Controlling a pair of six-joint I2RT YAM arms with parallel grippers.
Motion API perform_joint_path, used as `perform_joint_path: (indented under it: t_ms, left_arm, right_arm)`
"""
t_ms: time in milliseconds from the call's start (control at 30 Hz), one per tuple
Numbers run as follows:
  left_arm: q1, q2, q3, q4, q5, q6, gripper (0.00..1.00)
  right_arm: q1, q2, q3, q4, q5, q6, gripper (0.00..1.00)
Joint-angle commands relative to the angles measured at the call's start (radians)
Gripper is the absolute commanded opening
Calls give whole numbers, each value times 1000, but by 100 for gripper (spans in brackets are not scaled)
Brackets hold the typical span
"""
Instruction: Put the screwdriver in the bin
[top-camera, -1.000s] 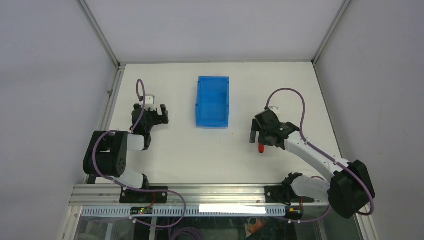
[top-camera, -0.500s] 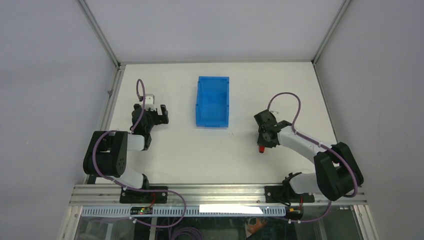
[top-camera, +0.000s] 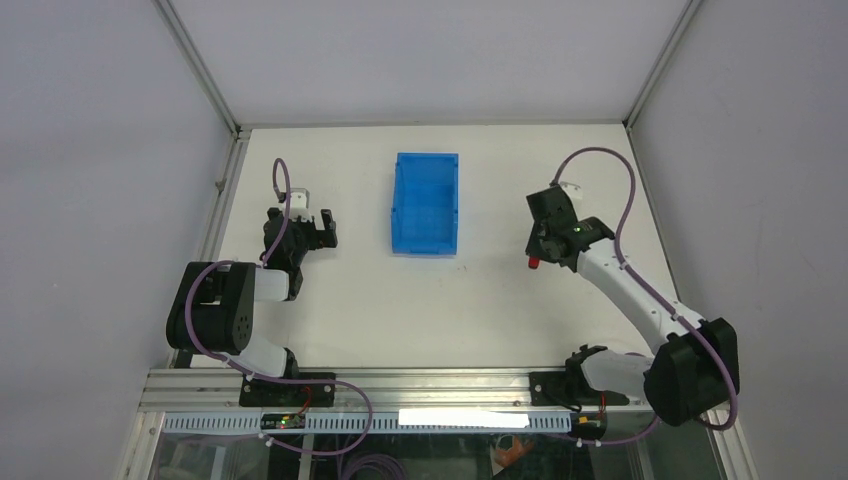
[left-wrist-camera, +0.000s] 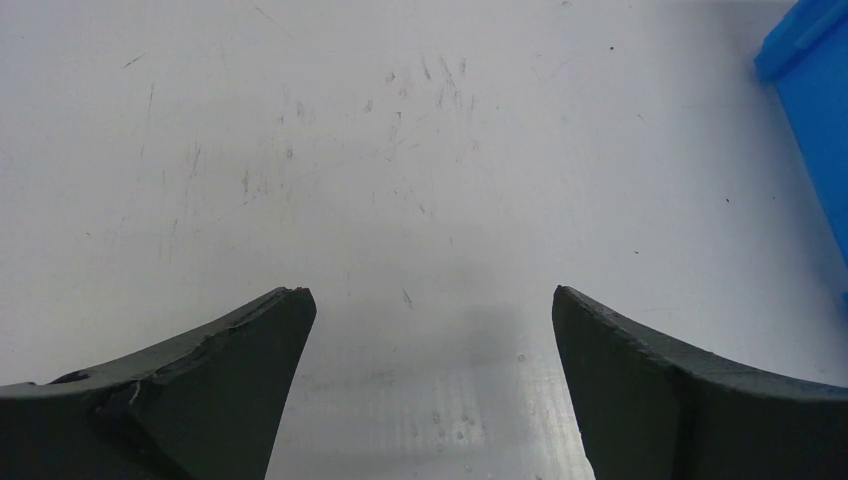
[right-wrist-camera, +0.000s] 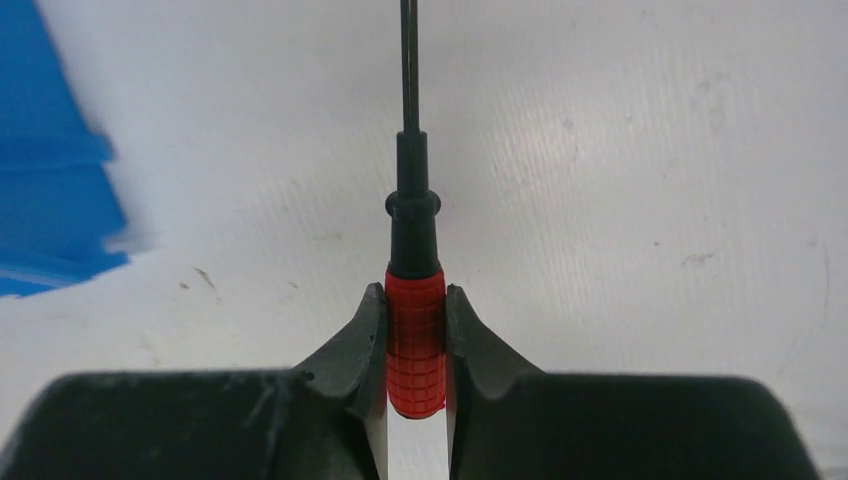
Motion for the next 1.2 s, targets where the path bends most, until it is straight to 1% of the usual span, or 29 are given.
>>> perform_joint_path:
  t_ms: [0,133,300,400,567,800,900,1033,1167]
  left_arm:
    - [-8,-28,2,27,1,-17,99]
    - [-9,-27,1,27,-1,-16,99]
    - [-9,-28,1,27,0,-18,99]
    - [-8,-27,1,27,1,-17,99]
    - [-9,-28,1,27,1,-17,99]
    - [-8,-27,1,27,1,-17,99]
    - [-8,-28,1,27,1,-17,99]
    - [-9,-28,1,27,0,-16,99]
    - [-9,-27,1,27,0,-17,99]
  right_arm:
    - [-11,-37,160,-51,13,-64,0]
    - [-1,-9,307,-69,-54,-88,0]
    - [110,90,474,-78,-40,-85,0]
    - [167,184,570,-49,-67,-81,0]
    - [274,359,737,-30,-58,-82,0]
    - [343,634,949,-34,-21,-73,0]
    - [357,738,999,-34,-8,-91,0]
    - [358,856,1021,-34,-15,-99,1]
    - [358,928,1012,-8,-52,-154,7]
